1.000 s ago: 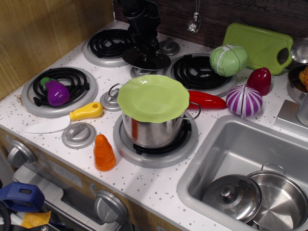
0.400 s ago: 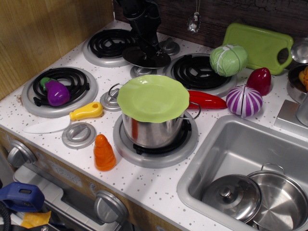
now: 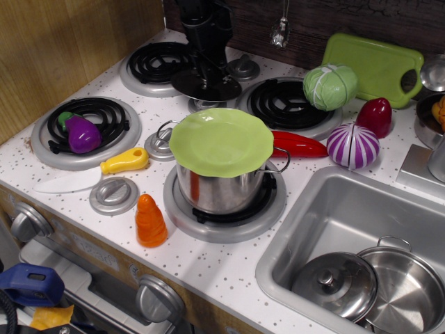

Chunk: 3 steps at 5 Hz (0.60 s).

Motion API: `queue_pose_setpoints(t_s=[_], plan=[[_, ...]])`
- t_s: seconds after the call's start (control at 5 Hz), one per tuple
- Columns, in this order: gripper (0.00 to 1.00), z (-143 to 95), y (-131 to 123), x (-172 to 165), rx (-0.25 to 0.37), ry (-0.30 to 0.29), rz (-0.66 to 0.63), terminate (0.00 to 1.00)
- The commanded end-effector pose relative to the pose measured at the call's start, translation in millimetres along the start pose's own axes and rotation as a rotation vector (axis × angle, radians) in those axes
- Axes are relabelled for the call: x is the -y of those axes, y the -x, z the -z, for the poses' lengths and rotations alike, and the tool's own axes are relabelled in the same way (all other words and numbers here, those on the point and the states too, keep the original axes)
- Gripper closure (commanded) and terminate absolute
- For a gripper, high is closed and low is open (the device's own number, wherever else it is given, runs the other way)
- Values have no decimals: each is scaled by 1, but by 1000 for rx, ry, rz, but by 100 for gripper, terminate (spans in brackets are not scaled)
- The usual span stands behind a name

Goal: Put lid on stove

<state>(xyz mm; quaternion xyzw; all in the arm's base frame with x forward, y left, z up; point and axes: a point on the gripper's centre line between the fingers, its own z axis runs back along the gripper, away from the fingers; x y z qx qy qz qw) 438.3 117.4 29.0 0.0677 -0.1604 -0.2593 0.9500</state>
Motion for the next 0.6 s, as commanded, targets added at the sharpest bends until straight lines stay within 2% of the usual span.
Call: queue_pose_setpoints(t_s=[0.0,0.2,0.4], plan=[[100,-45,-7,-32,37,-130,15,0],[100,-47,-2,-42,41,-169,36,0],[100,-50,-1,-52,32,-215,77,100]])
